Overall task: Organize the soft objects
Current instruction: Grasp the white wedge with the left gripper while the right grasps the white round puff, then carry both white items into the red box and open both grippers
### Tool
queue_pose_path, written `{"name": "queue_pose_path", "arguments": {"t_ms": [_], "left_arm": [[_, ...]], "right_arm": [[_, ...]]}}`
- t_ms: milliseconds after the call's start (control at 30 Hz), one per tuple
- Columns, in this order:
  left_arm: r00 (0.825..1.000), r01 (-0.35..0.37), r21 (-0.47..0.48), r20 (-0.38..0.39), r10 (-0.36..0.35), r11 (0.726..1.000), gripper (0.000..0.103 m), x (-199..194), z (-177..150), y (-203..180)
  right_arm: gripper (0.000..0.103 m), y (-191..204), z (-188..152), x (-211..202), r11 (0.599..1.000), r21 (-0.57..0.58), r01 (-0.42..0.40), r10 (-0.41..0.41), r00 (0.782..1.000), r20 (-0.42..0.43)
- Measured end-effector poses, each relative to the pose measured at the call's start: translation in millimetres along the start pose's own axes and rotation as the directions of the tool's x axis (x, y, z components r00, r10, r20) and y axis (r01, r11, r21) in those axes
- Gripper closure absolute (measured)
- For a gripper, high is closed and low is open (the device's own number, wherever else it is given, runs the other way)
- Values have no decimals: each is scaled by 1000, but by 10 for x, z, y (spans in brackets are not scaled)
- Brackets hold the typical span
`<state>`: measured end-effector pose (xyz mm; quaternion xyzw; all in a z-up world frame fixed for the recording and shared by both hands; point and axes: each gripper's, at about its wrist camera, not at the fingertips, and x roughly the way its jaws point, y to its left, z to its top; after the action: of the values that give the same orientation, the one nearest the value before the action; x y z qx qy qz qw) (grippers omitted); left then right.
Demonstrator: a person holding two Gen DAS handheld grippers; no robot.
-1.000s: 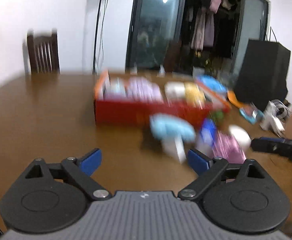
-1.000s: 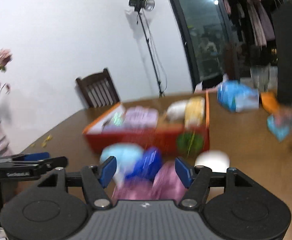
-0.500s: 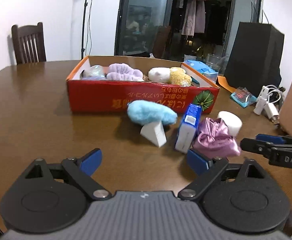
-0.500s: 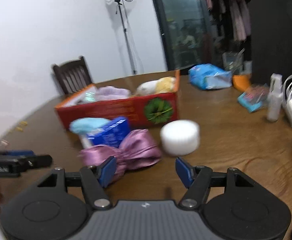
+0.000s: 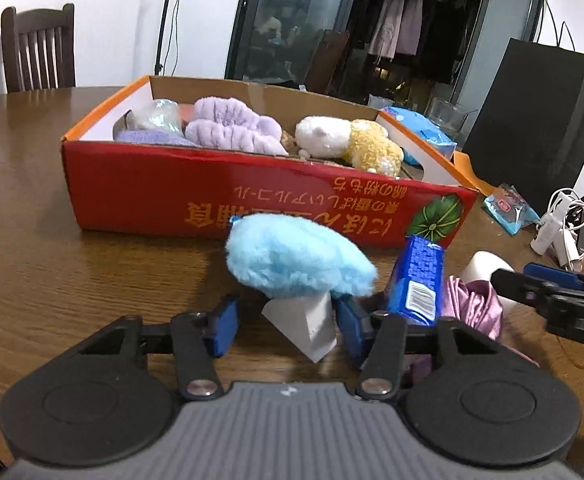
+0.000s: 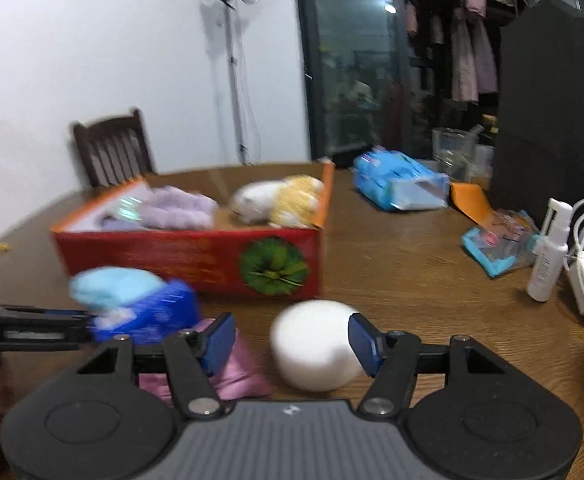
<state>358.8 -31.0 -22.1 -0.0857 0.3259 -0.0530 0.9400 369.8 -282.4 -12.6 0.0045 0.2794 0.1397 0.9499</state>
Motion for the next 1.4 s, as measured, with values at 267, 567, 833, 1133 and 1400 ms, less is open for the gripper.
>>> {"name": "queue_pose_path", "arguments": {"t_ms": [267,567,833,1133,1400], "left_arm": [[998,50,34,-36,-49,998,76,-187,-91,-18],[990,140,8,-17,-140,990,76,-922,-270,155],[979,154,65,128,-161,986,75,-984,385,233],[996,87,143,17,-91,986,74,507,1906,199],[978,-4,125,-206,30,992,64,1774,2235,279]], "right_arm": [[47,-55,-47,307,1000,2,24,-24,997,-73],[48,-73,-59,-129,999,32,-1,1,1000,-1],[48,97,228,-388,991,-7,-135,135,988,81],[48,399,1421,835,936,-84,-341,328,935,-134],[46,697,1555,2038,964,-90,-251,209,919,-333]]}}
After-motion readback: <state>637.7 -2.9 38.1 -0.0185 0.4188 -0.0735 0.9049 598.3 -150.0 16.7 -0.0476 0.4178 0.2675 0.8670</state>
